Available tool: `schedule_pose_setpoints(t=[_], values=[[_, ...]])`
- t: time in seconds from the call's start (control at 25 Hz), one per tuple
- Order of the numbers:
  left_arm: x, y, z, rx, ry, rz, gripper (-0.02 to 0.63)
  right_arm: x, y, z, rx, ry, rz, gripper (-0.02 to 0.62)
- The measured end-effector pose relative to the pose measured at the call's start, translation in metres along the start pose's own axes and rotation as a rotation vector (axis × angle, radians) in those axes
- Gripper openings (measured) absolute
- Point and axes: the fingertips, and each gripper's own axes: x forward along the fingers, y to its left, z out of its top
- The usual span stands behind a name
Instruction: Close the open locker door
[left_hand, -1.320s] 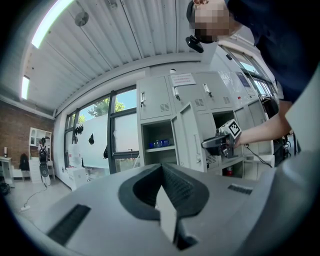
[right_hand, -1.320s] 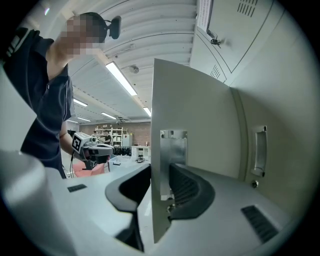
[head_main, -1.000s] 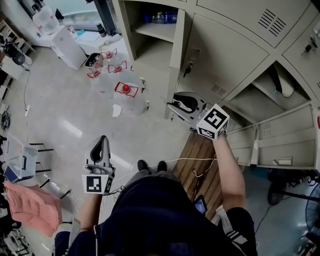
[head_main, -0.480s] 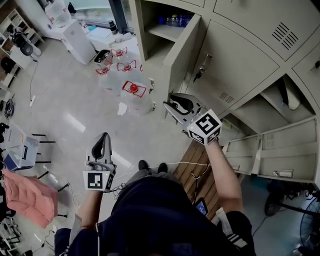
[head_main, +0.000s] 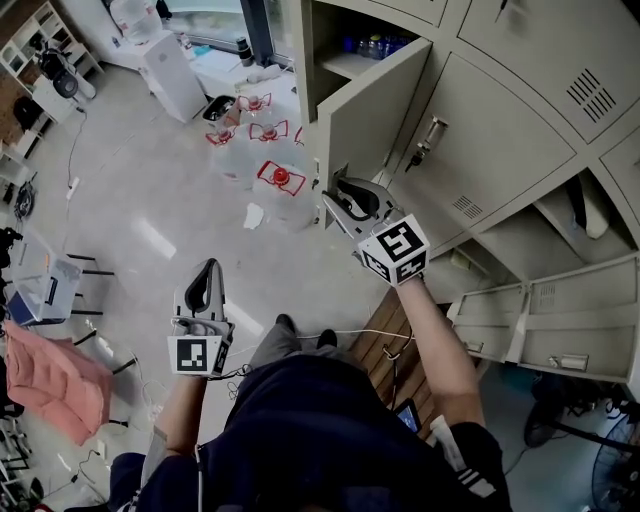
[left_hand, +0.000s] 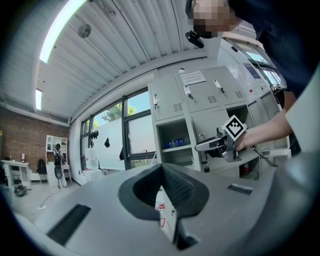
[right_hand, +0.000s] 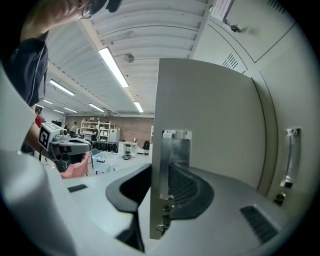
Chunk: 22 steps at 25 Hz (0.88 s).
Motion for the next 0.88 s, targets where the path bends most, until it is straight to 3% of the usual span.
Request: schedule_pose_setpoints(t=[0.12, 0.36, 0.68, 0.88], values=[[0.002, 0.013, -0.007, 0.026, 0.006, -0.005, 0.005, 0.011, -0.001, 0.001, 0.003, 0.001, -0.030, 0.107], [0.018, 0.049, -0.008, 0.004, -0.016, -0.026, 0.004, 0.042, -0.004, 0.006, 0.003, 0.011, -0.095, 0.104], [0.052, 0.122, -0.019, -0.015, -0.035, -0.138, 0.005, 0.088, -0.022, 0.012, 0.031, 0.011, -0.268, 0.103], [0.077, 0.170, -0.041, 0.008, 0.015, -0.235, 0.005, 0.114, -0.038, 0.013, 0.037, 0.013, -0.384, 0.101]])
